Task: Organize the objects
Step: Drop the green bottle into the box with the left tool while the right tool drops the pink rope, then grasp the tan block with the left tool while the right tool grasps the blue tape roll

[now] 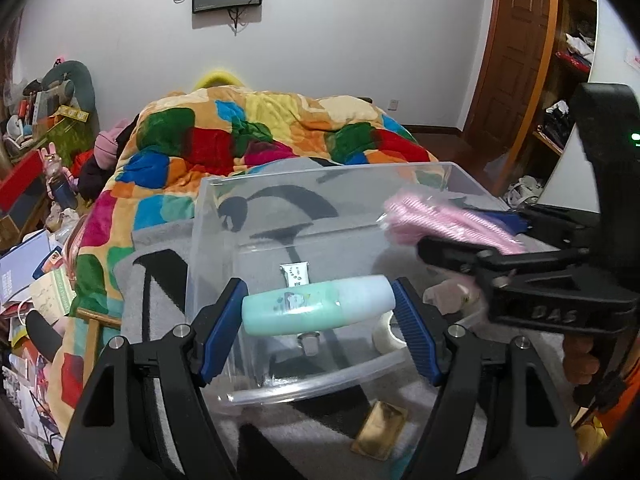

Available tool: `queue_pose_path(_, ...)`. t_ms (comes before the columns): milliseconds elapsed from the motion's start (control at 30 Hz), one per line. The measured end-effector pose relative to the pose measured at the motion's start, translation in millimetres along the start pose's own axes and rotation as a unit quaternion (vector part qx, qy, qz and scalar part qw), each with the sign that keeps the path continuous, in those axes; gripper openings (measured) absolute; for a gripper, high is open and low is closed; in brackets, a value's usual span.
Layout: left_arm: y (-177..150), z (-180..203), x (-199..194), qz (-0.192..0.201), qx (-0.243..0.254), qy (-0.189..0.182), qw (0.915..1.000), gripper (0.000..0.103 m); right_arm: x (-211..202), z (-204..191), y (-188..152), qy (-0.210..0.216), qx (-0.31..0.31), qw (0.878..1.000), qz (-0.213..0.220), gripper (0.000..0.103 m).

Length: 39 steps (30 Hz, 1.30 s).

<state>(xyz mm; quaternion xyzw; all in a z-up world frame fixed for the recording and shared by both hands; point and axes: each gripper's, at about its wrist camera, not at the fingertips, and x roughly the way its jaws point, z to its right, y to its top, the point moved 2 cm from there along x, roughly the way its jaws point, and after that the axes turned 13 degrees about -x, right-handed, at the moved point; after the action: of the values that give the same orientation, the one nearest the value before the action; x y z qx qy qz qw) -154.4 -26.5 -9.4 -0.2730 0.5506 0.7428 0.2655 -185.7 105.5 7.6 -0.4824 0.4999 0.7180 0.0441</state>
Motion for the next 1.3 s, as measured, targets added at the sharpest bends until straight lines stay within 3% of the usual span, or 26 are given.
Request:
queue_pose_path(200,-0.5,0.3,-3.9,-0.004,0.002,-0.005,1.0,0.073,5.9,0.4,-5.2,0.024,0.009,1.0,-0.017,0.06)
queue_pose_path(700,-14.5,0.3,-56.2,0.037,0.02,-0.01,0.9991,0.074,-70.6,-37.2,-16.3,-0.006,-0.066,0.997,0.05,0.061)
queue_pose_path(1267,-87.9,-35.9,-56.4,-0.022,-0.009,-0.002,0.9997,0.07,-39.8,-109.9,-88.4,0.102,-0.095,0.99,-0.009,0.061)
queue_pose_path(1300,-90.4,-36.7,-54.2,-0.027,-0.008,-0.003,0.9996,0.069,-34.6,-112.0,-90.5,0.106,-0.099,0.989,-0.015,0.057)
